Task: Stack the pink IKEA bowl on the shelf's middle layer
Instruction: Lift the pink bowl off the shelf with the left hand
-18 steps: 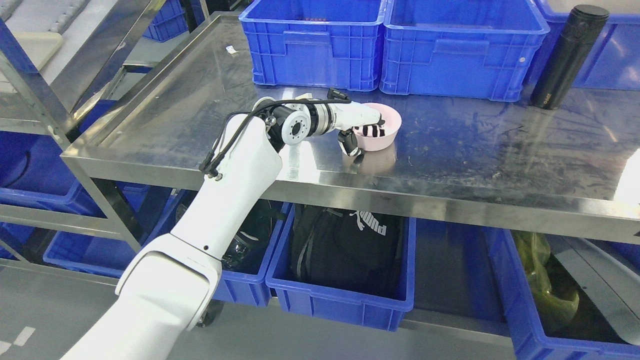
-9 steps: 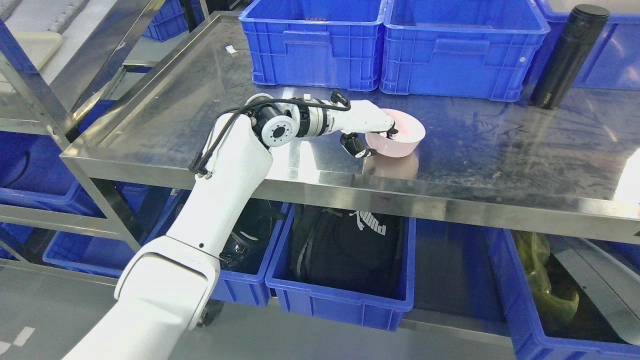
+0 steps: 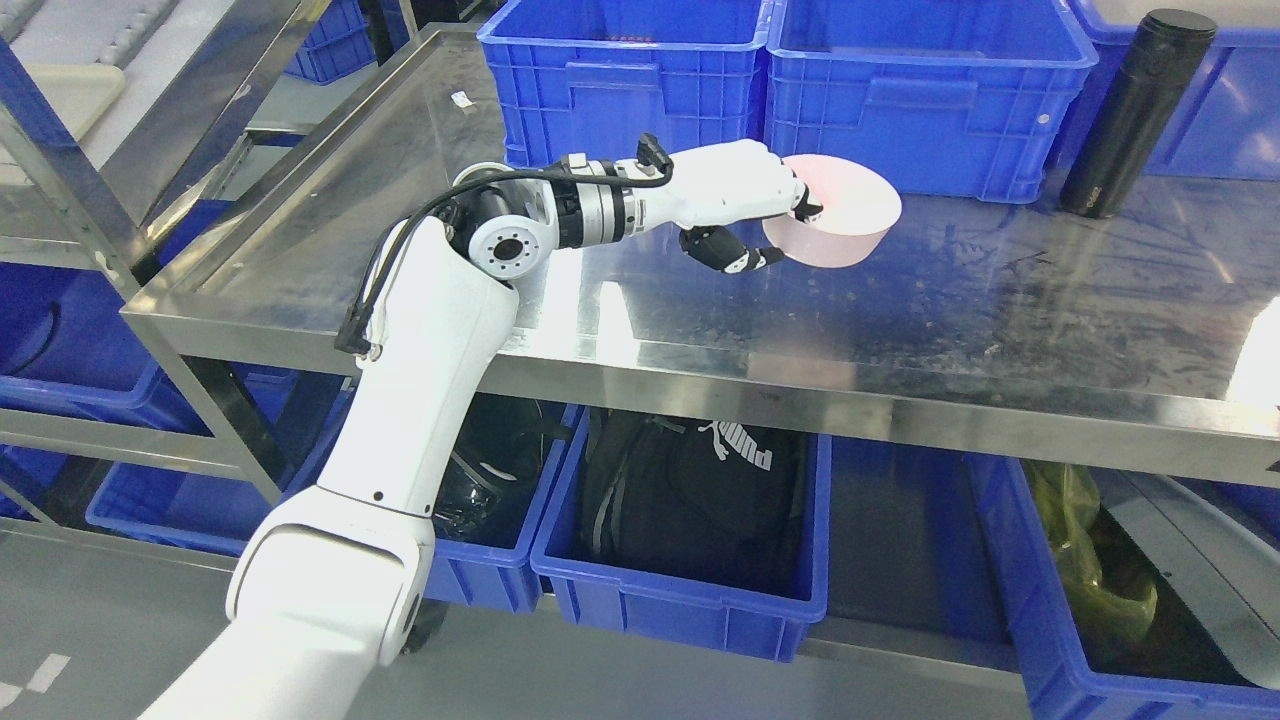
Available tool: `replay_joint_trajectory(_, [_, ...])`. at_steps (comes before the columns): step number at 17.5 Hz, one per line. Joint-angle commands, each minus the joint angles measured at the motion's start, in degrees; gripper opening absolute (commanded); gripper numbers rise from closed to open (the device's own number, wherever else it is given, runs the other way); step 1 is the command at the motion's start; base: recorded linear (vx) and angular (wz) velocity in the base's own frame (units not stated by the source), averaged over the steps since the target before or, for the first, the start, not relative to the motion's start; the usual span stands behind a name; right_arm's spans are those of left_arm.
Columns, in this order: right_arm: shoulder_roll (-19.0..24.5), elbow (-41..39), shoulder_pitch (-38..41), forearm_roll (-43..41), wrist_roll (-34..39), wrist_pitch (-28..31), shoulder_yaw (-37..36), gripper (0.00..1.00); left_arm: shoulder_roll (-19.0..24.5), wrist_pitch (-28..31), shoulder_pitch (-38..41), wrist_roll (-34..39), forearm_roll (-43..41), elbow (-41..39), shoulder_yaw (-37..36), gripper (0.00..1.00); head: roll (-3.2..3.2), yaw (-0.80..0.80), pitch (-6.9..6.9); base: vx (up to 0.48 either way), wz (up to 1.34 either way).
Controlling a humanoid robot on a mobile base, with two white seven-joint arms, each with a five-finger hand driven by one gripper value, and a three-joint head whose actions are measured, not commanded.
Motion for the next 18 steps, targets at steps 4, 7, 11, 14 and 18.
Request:
replay_joint_trajectory(4, [-1.0, -1.0, -0.01, 0.04, 0.02, 0.01, 0.26, 1.0, 0.99, -0.67, 7.92, 2.31, 7.59, -19.3, 5.91, 0.0, 0.0, 0.0, 0.0, 0.002, 0.11])
replay_joint_trajectory(7, [-1.0, -1.0, -0.01, -0.04, 0.02, 0.01, 0.26, 1.0, 0.99, -0.67, 11.09, 3.46, 7.59, -20.53, 4.41, 0.0, 0.0, 0.0, 0.0, -0.026, 0.49])
replay_joint_trajectory(11, [-1.0, -1.0, -0.01, 0.04, 0.02, 0.01, 0.26, 1.0, 0.99, -0.67, 11.54, 3.55, 7.59, -22.02, 4.23, 0.0, 0.0, 0.0, 0.0, -0.055, 0.89])
replay_joint_trajectory(14, [-1.0, -1.0, -0.01, 0.04, 0.02, 0.01, 0.26, 1.0, 0.99, -0.67, 11.54, 3.55, 7.59, -23.07, 4.58, 0.01, 0.0, 0.0, 0.0, -0.036, 0.74])
replay_joint_trajectory(18, [-1.0, -1.0, -0.01, 0.04, 0.02, 0.01, 0.18, 1.0, 0.99, -0.67, 11.53, 3.55, 7.77, -23.52, 4.85, 0.01, 0.0, 0.0, 0.01, 0.016, 0.39])
